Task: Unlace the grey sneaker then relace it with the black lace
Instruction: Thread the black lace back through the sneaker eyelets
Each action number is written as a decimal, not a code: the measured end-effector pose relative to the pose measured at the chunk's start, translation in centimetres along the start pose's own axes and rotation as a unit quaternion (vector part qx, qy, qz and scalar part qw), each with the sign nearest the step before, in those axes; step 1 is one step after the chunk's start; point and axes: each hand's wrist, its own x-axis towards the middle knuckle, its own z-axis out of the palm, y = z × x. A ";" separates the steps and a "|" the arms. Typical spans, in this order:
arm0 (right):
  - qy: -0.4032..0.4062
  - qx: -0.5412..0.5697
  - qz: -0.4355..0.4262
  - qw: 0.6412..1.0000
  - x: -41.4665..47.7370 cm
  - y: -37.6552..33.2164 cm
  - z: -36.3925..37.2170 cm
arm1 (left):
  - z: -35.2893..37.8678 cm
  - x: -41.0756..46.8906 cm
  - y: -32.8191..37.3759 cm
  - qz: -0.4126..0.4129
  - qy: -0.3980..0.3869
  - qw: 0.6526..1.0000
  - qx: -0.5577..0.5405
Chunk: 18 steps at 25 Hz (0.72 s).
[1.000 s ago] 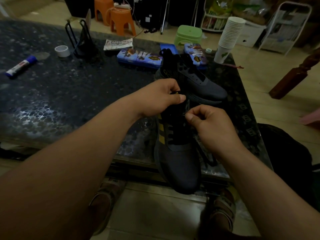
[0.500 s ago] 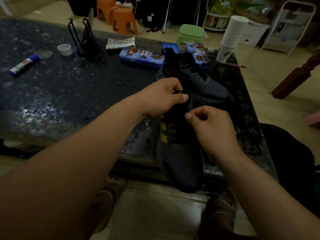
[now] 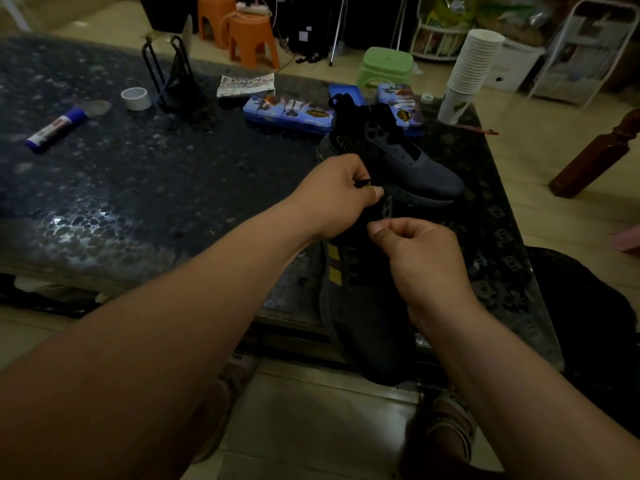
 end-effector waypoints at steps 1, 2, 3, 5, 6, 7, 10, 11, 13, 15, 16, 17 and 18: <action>0.002 -0.004 -0.001 1.000 0.1 0.1 0.1 | -0.1 -0.2 0.1 0.002 -0.002 1.000 -0.002; 0.004 -0.003 0.000 1.000 0.2 0.2 0.1 | -0.3 -0.5 0.1 0.009 0.001 1.000 -0.013; 0.004 0.005 0.003 1.000 0.3 0.3 0.0 | -0.8 -1.1 0.1 0.022 0.015 0.999 -0.022; -0.006 0.030 0.020 0.999 0.3 0.4 -0.1 | -1.8 -2.7 -0.3 0.079 0.101 0.992 0.019; -0.012 0.035 0.027 0.999 0.4 0.5 -0.2 | -2.0 -3.8 -0.7 0.105 0.137 0.984 0.051; -0.017 0.035 0.029 0.999 0.4 0.6 -0.3 | -1.8 -5.0 -1.2 0.120 0.141 0.980 0.070; -0.035 0.057 0.035 0.997 0.5 0.6 -0.5 | 0.6 -8.4 -2.3 0.103 0.068 0.990 0.062; -0.040 0.068 0.041 0.996 0.6 0.6 -0.5 | 1.4 -8.9 -2.5 0.096 0.069 0.991 0.059; -0.049 0.083 0.051 0.994 0.7 0.7 -0.6 | 2.0 -9.0 -2.9 0.098 0.104 0.986 0.081; -0.059 0.088 0.057 0.993 0.9 0.8 -0.8 | 2.2 -8.8 -2.7 0.080 0.134 0.985 0.077; -0.064 0.089 0.057 0.992 0.9 0.8 -0.9 | 2.3 -8.7 -2.6 0.059 0.140 0.987 0.048; -0.070 0.087 0.055 0.992 0.9 0.8 -1.0 | 2.4 -8.6 -2.5 0.034 0.140 0.989 0.010; -0.075 0.077 0.050 0.993 0.8 0.7 -1.2 | 2.5 -8.5 -2.3 0.010 0.137 0.990 -0.028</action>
